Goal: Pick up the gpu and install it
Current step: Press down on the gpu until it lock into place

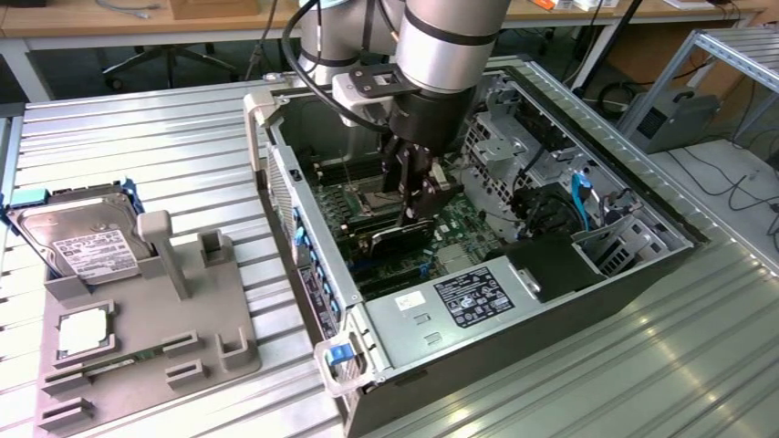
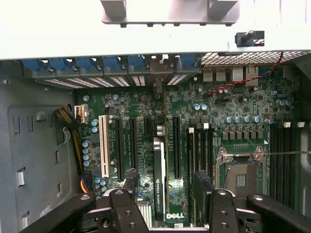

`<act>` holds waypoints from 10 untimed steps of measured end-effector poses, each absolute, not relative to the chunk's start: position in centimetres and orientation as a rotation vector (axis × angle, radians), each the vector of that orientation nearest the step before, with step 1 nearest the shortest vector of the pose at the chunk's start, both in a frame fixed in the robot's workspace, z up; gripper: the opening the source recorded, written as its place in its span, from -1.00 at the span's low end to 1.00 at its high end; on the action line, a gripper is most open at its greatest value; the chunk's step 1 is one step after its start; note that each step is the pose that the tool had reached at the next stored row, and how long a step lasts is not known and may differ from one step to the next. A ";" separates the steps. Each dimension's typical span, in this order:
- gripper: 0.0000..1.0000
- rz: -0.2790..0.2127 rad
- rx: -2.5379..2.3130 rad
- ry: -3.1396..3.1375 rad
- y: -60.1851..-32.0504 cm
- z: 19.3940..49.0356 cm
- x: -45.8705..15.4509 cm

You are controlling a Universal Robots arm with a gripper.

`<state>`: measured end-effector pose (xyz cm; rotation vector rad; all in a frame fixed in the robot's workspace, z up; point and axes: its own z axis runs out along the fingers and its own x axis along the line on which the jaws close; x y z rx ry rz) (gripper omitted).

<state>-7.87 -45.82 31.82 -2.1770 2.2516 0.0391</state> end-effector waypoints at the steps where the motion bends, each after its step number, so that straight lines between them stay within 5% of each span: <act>1: 0.17 0.039 -2.177 2.252 -45.8 31.8 -7.9; 6: 0.14 0.039 -2.177 2.252 -45.8 31.8 -7.9; 10: -0.60 0.039 -2.177 2.252 -45.8 31.8 -7.9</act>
